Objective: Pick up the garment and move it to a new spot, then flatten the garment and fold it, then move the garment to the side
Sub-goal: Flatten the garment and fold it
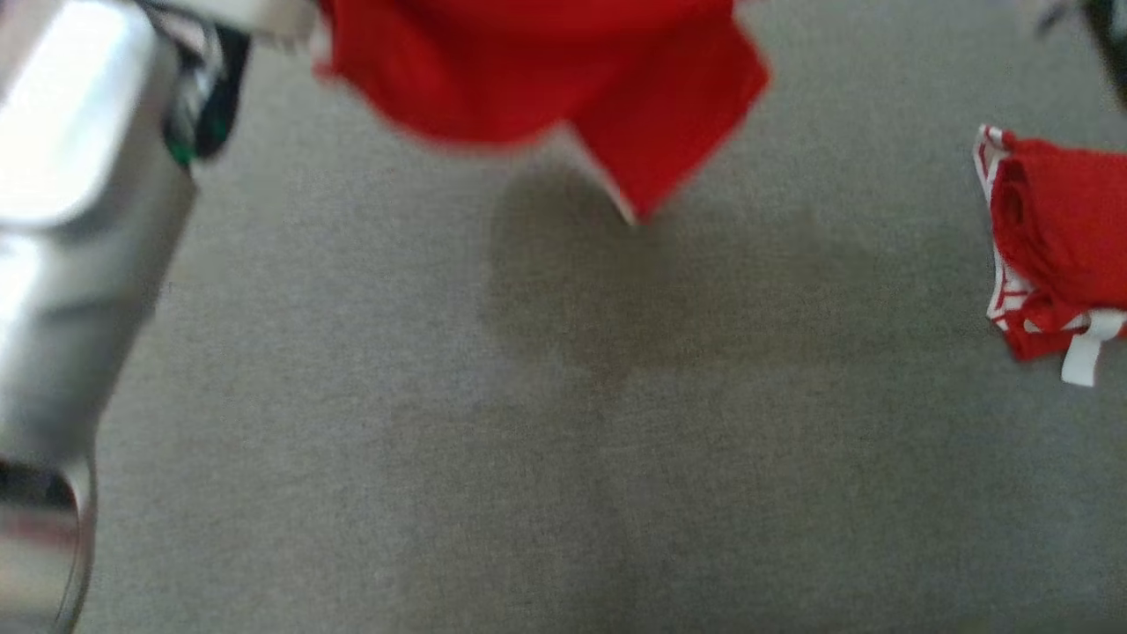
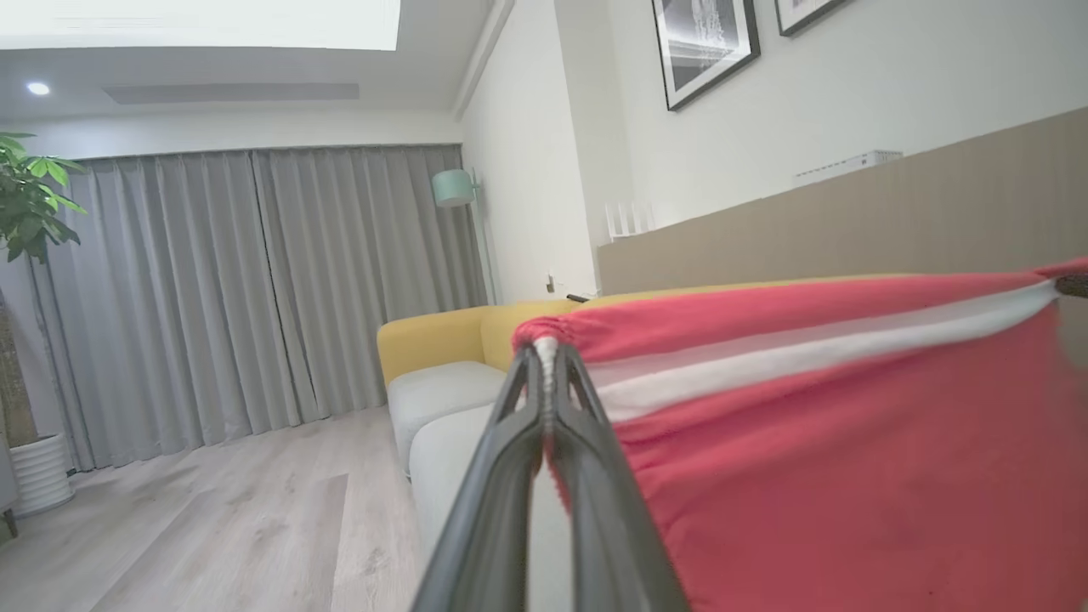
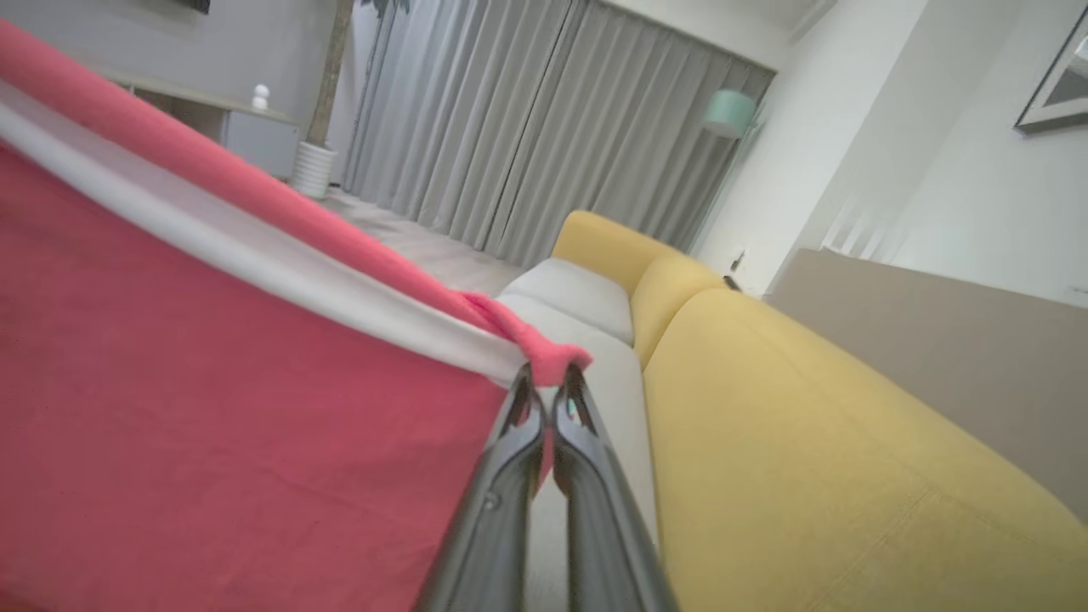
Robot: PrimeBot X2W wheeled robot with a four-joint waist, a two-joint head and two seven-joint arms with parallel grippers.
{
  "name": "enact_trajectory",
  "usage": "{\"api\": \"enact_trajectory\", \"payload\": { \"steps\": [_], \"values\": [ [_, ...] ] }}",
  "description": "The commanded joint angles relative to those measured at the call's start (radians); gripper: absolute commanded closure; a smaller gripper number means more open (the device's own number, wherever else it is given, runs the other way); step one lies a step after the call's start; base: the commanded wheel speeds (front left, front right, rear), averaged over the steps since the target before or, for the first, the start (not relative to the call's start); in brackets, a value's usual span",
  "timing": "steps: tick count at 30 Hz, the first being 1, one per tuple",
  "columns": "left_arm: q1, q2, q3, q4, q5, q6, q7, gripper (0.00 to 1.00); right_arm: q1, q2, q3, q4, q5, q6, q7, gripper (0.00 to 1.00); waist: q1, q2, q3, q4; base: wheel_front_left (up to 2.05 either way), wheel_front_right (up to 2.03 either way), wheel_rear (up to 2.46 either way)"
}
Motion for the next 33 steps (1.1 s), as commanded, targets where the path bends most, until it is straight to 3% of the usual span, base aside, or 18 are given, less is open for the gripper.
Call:
{"api": "enact_trajectory", "payload": {
  "steps": [1, 8, 14, 18, 25, 33],
  "values": [
    [-0.115, 0.017, 0.066, 0.026, 0.003, -0.016, -0.022, 1.00, -0.086, 0.032, -0.011, 0.067, -0.035, -0.001, -0.073, 1.00, -0.0005, 0.0000, 0.051, -0.016, 0.00, 0.00, 0.00],
    [-0.182, -0.025, 0.142, 0.056, 0.037, -0.043, -0.036, 1.00, -0.165, 0.090, -0.027, 0.257, -0.112, -0.001, -0.212, 1.00, -0.0005, 0.0000, 0.094, -0.012, 0.00, 0.00, 0.00],
    [-0.020, -0.072, 0.190, 0.003, 0.097, -0.095, -0.037, 1.00, -0.080, 0.091, 0.011, 0.391, -0.122, -0.001, -0.261, 1.00, -0.0005, 0.0000, 0.104, 0.001, 0.00, 0.00, 0.00],
    [0.132, -0.080, 0.153, -0.001, 0.130, -0.120, -0.037, 1.00, 0.000, 0.070, 0.089, 0.462, -0.097, -0.001, -0.259, 1.00, -0.0005, 0.0000, 0.089, 0.008, 0.00, 0.00, 0.00],
    [0.374, -0.063, 0.003, -0.039, 0.102, -0.128, -0.037, 1.00, 0.131, -0.017, 0.300, 0.497, 0.083, -0.001, -0.150, 1.00, -0.0005, 0.0000, 0.010, 0.025, 0.00, 0.00, 0.00],
    [0.545, -0.001, -0.169, -0.088, 0.018, -0.128, -0.037, 1.00, 0.269, -0.214, 0.556, 0.301, 0.403, -0.001, 0.051, 1.00, -0.0005, 0.0000, -0.111, 0.037, 0.00, 0.00, 0.00]
  ]
}}
